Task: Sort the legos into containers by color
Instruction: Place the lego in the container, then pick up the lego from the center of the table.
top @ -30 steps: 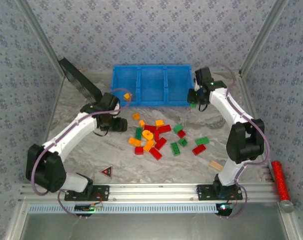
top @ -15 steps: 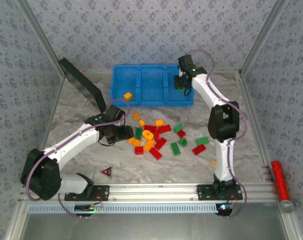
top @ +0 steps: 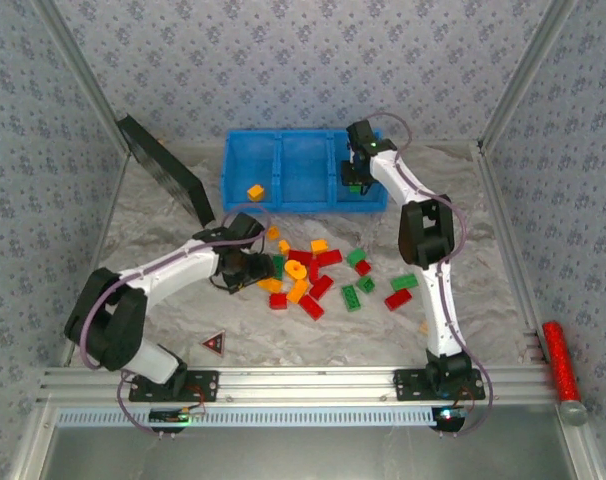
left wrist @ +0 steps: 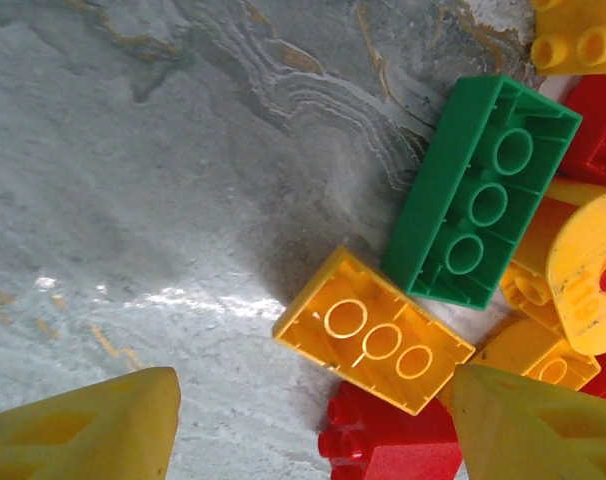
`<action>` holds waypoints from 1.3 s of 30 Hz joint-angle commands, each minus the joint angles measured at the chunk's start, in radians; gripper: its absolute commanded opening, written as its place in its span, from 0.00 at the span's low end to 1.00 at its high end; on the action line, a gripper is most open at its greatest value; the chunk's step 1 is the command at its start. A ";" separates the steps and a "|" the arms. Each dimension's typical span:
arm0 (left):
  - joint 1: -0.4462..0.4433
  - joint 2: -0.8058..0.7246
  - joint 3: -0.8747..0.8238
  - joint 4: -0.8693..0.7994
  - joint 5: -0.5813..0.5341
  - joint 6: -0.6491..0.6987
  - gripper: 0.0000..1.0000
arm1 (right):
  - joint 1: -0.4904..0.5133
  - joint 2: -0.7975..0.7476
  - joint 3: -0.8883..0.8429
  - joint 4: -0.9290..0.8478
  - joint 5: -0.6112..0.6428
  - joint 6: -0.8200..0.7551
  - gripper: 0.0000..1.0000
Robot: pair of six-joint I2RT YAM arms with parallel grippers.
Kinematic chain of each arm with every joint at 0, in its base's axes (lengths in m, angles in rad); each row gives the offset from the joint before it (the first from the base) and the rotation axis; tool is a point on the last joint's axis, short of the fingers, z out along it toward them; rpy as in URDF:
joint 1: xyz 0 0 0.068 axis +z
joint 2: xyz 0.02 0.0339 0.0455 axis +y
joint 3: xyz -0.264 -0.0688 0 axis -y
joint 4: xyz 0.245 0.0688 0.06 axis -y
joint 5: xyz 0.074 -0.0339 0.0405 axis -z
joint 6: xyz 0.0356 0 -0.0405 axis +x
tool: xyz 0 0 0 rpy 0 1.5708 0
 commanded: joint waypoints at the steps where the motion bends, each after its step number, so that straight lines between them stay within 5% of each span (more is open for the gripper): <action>1: -0.015 0.044 0.064 -0.018 0.027 0.004 0.72 | -0.005 0.009 0.033 -0.015 -0.028 -0.018 0.36; 8: -0.041 0.123 0.118 -0.073 0.039 0.032 0.72 | -0.007 0.001 0.037 -0.013 -0.050 -0.028 0.48; 30: -0.074 0.273 0.172 -0.086 0.005 0.081 0.72 | 0.011 -0.204 -0.114 0.000 -0.090 -0.078 0.57; 39: -0.072 0.310 0.174 -0.058 0.020 0.100 0.50 | 0.023 -0.472 -0.439 0.035 -0.046 -0.054 0.60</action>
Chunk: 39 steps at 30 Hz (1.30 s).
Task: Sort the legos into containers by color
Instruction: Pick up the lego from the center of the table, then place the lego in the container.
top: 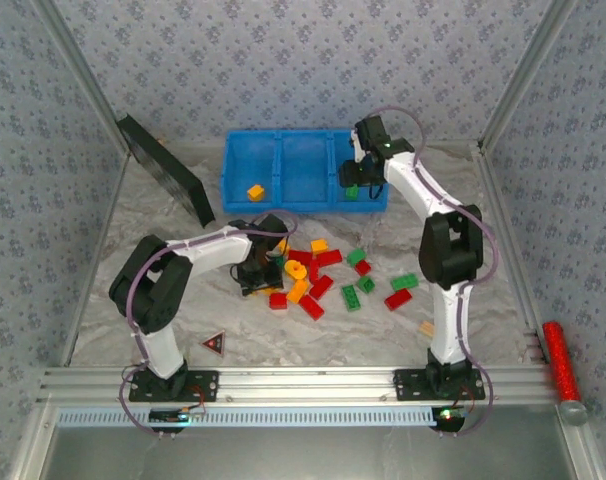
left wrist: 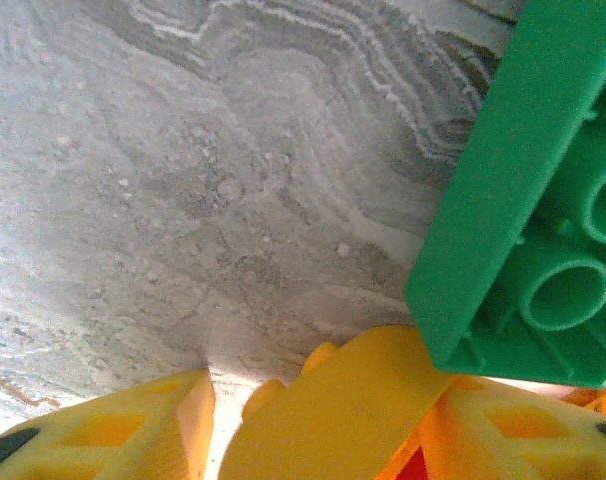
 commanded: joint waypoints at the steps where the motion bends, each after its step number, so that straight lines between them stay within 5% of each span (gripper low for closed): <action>1: -0.001 0.033 0.000 0.089 0.027 0.022 0.48 | -0.001 -0.114 -0.110 -0.012 0.030 0.009 0.60; 13: 0.037 -0.050 0.054 0.012 -0.051 0.123 0.24 | 0.060 -0.471 -0.559 -0.066 -0.008 0.159 0.62; 21: 0.113 -0.123 0.196 -0.073 -0.063 0.227 0.21 | 0.303 -0.636 -0.776 -0.014 -0.064 0.197 0.64; 30: 0.233 -0.057 0.464 -0.085 -0.079 0.368 0.19 | 0.520 -0.573 -0.799 0.048 -0.037 0.217 0.65; 39: 0.339 0.237 0.804 -0.068 -0.122 0.423 0.19 | 0.622 -0.419 -0.732 0.029 0.013 0.178 0.66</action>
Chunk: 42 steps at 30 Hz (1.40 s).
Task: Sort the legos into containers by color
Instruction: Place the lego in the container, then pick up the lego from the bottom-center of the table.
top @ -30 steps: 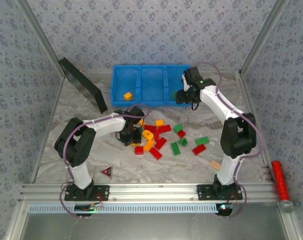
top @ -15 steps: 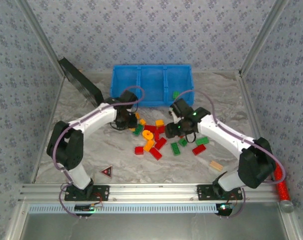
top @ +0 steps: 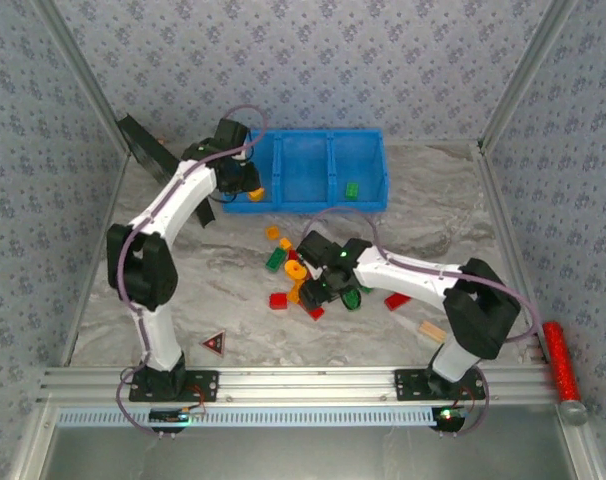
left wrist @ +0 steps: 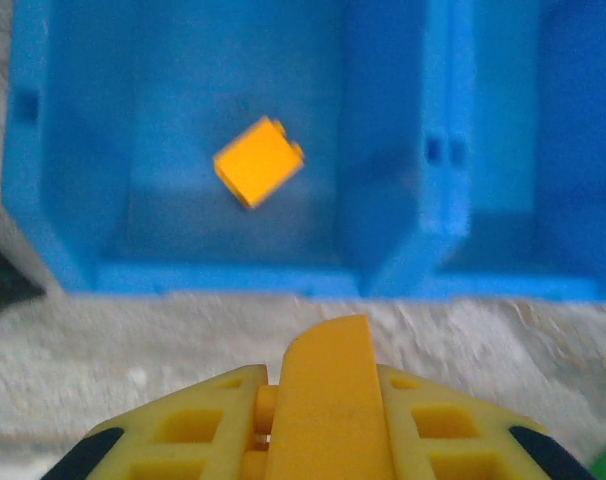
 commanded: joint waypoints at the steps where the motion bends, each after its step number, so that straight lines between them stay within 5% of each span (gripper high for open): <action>1: 0.025 0.125 0.134 -0.022 -0.032 0.047 0.19 | 0.024 0.034 0.048 -0.031 0.048 -0.010 0.66; 14: 0.062 0.451 0.476 -0.132 -0.007 0.046 0.20 | 0.061 0.130 0.051 -0.008 0.011 -0.010 0.67; 19: 0.061 0.438 0.463 -0.133 0.003 0.035 0.33 | 0.067 0.167 0.059 -0.021 0.026 -0.010 0.67; 24: 0.061 0.403 0.462 -0.144 0.008 0.050 0.53 | 0.067 0.196 0.059 -0.006 0.022 -0.022 0.65; 34: 0.052 0.189 0.394 -0.179 0.019 0.092 0.57 | 0.064 0.202 0.042 0.022 -0.006 -0.046 0.38; 42: 0.044 -0.089 0.087 -0.150 0.025 0.126 0.63 | 0.039 0.041 -0.032 -0.002 -0.031 -0.029 0.26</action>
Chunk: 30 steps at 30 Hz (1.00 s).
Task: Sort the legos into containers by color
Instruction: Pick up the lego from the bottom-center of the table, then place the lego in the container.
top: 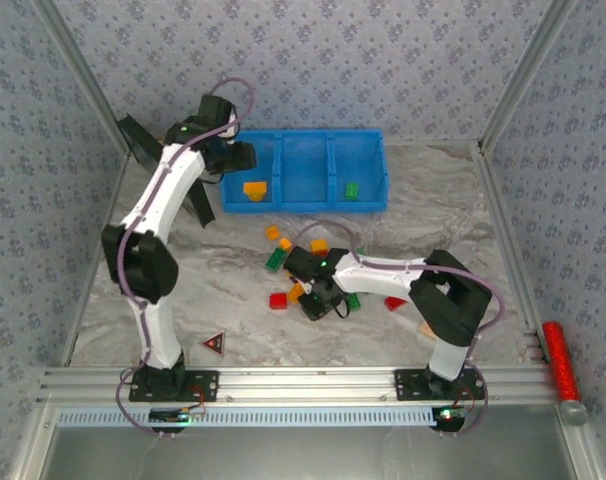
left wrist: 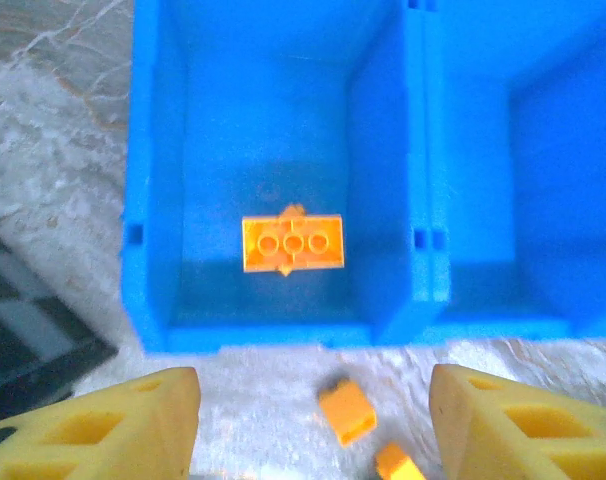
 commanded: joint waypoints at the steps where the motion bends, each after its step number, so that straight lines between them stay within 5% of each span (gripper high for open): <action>1: -0.007 -0.099 -0.140 -0.012 0.016 0.031 0.63 | -0.020 -0.108 -0.028 -0.023 -0.048 0.009 0.26; 11: -0.109 -0.409 -0.619 0.067 0.026 -0.034 0.64 | -0.271 -0.213 0.168 -0.042 -0.037 -0.042 0.25; 22: -0.294 -0.600 -1.061 0.377 0.027 -0.267 0.63 | -0.362 0.142 0.612 0.028 0.093 -0.194 0.25; 30: -0.358 -0.528 -1.077 0.397 0.027 -0.287 0.64 | -0.372 0.411 0.878 0.042 0.110 -0.238 0.26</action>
